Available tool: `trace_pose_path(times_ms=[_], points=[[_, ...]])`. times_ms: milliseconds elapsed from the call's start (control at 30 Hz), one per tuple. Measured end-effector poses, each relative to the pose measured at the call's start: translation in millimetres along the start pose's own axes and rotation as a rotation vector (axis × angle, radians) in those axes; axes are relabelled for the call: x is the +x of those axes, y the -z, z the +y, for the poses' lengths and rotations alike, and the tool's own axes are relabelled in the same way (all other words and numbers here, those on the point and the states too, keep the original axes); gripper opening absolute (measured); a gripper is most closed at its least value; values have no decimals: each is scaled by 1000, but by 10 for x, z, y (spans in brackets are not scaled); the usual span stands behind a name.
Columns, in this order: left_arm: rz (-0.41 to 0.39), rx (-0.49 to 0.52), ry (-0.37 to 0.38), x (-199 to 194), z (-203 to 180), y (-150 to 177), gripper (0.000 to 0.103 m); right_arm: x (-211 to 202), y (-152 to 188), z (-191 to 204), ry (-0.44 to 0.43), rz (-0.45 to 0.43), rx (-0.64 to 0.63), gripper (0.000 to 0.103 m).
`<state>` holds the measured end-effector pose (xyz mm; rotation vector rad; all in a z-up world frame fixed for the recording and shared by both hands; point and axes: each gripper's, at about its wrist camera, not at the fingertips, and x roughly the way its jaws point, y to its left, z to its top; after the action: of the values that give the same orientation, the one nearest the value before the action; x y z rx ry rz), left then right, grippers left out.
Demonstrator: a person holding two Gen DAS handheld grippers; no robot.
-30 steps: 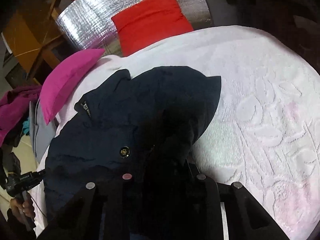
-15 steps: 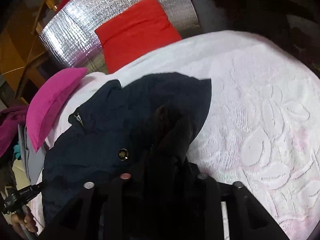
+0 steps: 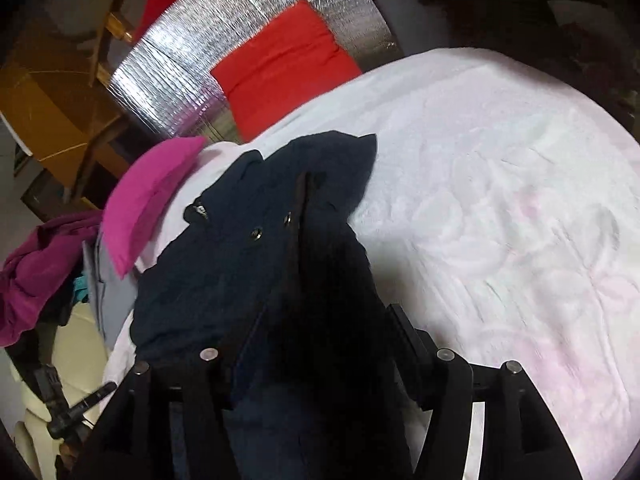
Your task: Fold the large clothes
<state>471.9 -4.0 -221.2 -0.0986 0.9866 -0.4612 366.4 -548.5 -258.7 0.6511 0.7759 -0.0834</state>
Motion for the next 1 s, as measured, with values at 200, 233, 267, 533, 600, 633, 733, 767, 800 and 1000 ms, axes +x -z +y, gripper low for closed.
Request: trace_pose_path(times_ms=[200,233,267,533,600,633,733,767,800,1000], points=[[10,-27,-6,-214,37,484,50,-363,341,-199,-18,29,4,65],[12,-42,-7,-257,50,592,51,-394,399,-232,-16,36,11,65],[17,-51,-3,-256,52,624,55,-426,468,-262,-17,44,17,65],[57,-127,-6,-415,183,1185,58,-599,958,-473,-41,107,15,65],[51,-134,-9,-495,193,1282,58,-657,1075,-515,-62,115,26,65],[51,-137,-9,-521,201,1316,58,-679,1130,-526,-69,119,28,65],[70,-133,-5,-547,193,1459,59,-701,1288,-557,-93,144,43,65],[76,-129,-10,-536,189,1509,59,-690,1363,-558,-97,161,43,65],[80,-128,-14,-514,191,1539,59,-678,1416,-548,-97,172,32,65],[110,-81,-96,-479,127,1522,59,-710,1402,-324,-14,160,-63,59]])
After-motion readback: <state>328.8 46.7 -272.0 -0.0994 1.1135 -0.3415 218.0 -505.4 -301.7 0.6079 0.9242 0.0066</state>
